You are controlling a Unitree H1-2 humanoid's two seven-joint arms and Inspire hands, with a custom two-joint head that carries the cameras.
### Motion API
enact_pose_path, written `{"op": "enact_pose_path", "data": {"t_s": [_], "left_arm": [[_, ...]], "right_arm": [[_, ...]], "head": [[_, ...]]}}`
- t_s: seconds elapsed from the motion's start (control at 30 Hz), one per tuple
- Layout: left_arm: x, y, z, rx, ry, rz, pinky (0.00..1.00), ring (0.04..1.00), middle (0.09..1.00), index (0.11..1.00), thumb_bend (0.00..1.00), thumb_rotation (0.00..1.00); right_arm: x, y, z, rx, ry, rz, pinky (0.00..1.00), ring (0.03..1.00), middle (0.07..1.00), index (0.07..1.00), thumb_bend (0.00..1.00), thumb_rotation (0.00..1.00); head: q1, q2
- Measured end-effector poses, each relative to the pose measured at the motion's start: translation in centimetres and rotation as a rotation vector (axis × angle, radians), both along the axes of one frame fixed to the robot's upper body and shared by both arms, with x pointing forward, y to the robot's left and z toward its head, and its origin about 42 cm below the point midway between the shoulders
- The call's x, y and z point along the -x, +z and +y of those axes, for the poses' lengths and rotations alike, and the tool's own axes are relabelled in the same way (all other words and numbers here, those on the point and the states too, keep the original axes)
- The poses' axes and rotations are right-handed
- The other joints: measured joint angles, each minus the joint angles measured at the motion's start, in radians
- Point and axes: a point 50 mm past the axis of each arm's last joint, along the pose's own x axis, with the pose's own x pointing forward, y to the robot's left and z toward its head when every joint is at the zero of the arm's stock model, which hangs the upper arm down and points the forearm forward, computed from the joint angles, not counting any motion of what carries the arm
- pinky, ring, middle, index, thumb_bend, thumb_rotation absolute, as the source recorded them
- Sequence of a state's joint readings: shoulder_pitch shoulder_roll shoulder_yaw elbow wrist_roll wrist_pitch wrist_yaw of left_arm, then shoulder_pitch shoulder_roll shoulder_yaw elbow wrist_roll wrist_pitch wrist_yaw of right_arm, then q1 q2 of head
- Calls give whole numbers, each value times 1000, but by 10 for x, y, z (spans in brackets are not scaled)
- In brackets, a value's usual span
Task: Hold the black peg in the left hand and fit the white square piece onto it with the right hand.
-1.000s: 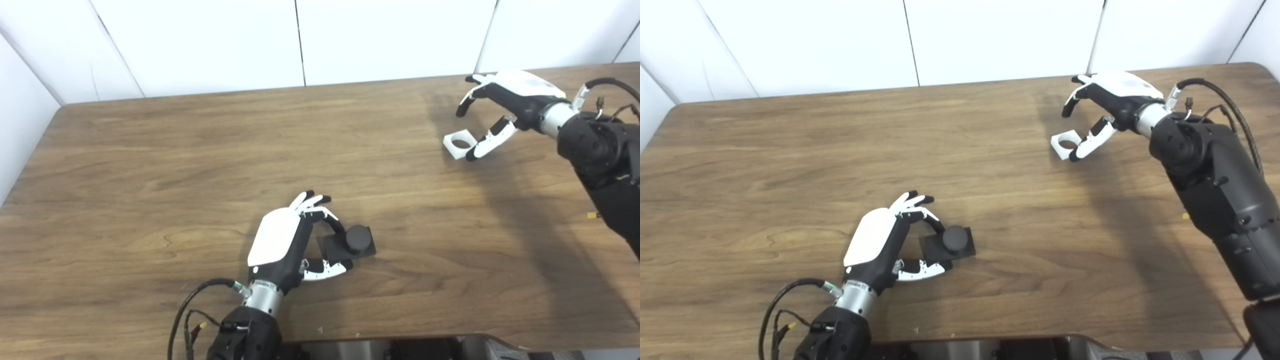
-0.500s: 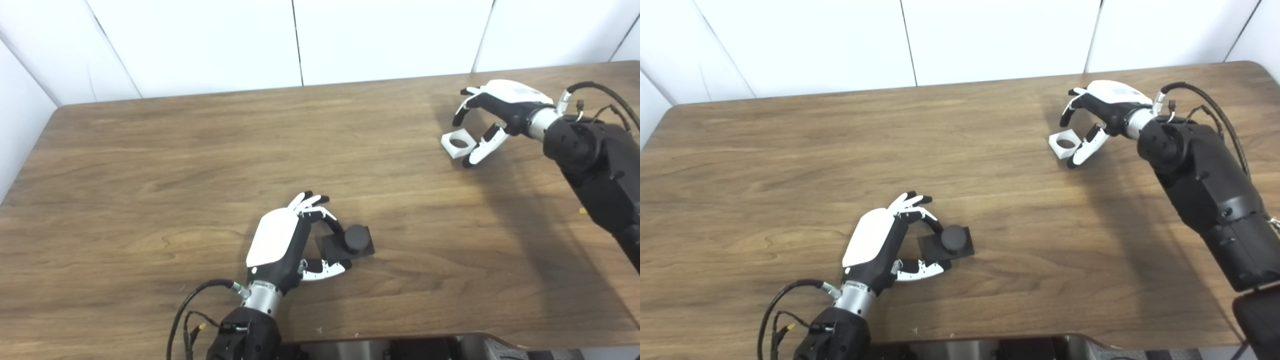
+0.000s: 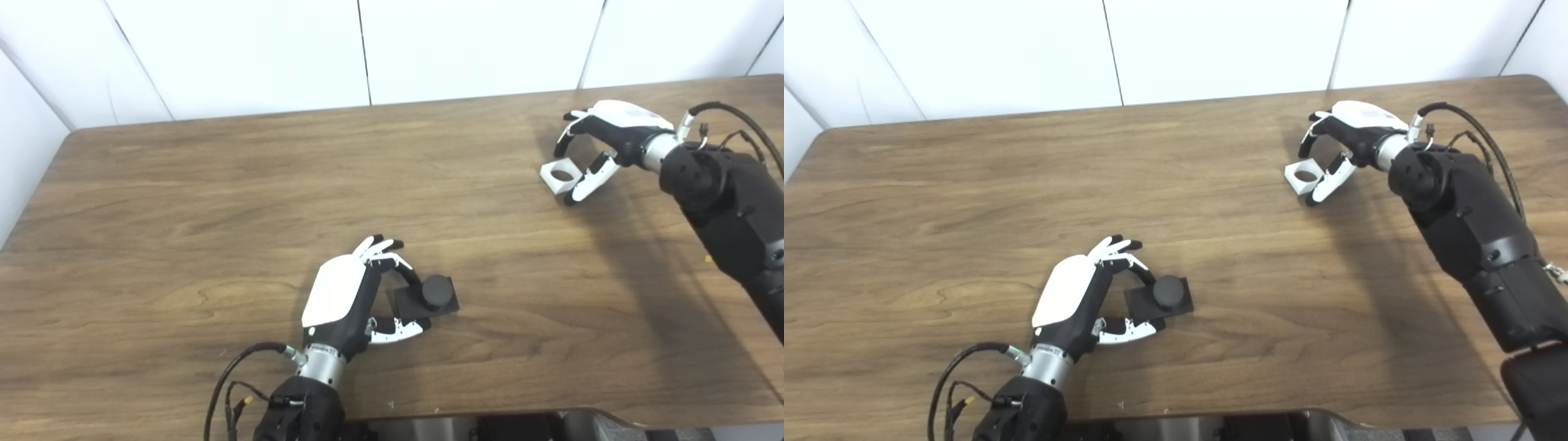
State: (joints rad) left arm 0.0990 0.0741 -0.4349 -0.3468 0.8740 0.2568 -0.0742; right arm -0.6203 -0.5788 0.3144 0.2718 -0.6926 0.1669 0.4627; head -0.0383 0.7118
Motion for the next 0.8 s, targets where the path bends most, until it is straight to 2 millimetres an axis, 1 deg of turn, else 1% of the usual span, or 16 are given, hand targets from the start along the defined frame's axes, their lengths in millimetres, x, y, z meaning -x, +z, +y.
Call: {"op": "enact_pose_path", "data": {"t_s": [0.4, 0.57, 0.6, 0.63, 0.67, 0.73, 0.8], "left_arm": [[0, 0, 0, 2, 3, -3, 863, 945, 865, 492, 504, 81], [0, 0, 0, 2, 4, -4, 851, 945, 863, 491, 504, 81], [0, 0, 0, 2, 4, -4, 854, 947, 865, 492, 504, 80], [0, -1, 0, 2, 4, -3, 854, 947, 865, 492, 504, 80], [0, -1, 0, 2, 5, -3, 853, 946, 864, 492, 504, 80], [0, -1, 0, 2, 5, -3, 853, 943, 862, 491, 504, 80], [0, 0, 0, 2, 5, -3, 859, 945, 863, 491, 504, 81]], "right_arm": [[-1, -1, -1, -1, 9, -20, 1000, 1000, 942, 628, 909, 191], [-1, -1, 0, -10, 10, -33, 999, 1000, 929, 597, 881, 160], [-1, -1, 0, -13, 10, -36, 999, 1000, 928, 574, 807, 155], [-1, -1, 0, -16, 11, -39, 1000, 1000, 927, 526, 641, 148], [-1, -1, 0, -20, 10, -45, 1000, 1000, 926, 509, 584, 146], [-1, 0, 1, -23, 9, -53, 999, 1000, 923, 496, 541, 143], [-1, 0, 1, -25, 8, -58, 997, 1000, 920, 492, 529, 142]], "head": [[3, -2], [3, -2], [3, -2], [0, -3], [0, -3], [2, -5], [0, -3]]}}
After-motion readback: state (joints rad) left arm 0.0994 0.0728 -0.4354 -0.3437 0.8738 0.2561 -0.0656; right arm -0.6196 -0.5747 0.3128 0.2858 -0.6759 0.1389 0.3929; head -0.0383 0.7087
